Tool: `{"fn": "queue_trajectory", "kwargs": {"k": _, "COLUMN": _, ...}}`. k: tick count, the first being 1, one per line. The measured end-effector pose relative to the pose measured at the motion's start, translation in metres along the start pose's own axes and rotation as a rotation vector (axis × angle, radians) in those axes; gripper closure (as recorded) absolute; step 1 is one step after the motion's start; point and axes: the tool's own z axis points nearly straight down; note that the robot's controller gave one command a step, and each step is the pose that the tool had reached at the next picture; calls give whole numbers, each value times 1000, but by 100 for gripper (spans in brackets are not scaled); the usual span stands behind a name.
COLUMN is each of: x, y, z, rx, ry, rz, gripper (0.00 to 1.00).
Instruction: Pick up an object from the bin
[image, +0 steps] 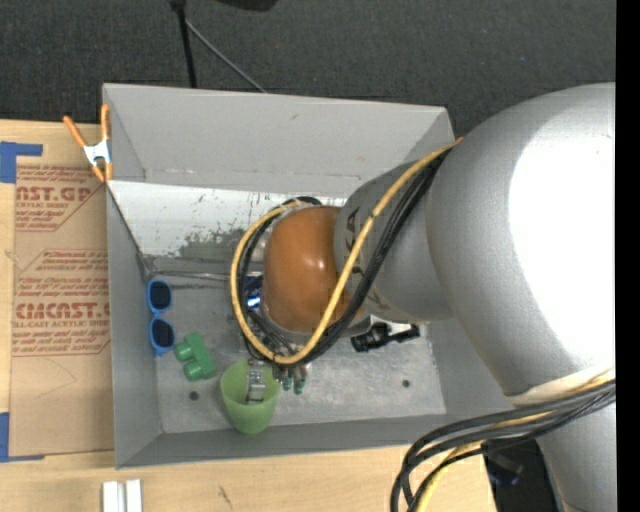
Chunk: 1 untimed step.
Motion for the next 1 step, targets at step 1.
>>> {"fn": "queue_trajectory", "kwargs": {"k": 1, "x": -2, "y": 1, "z": -1, "rx": -2, "ry": -2, "rz": -1, "gripper": 100}}
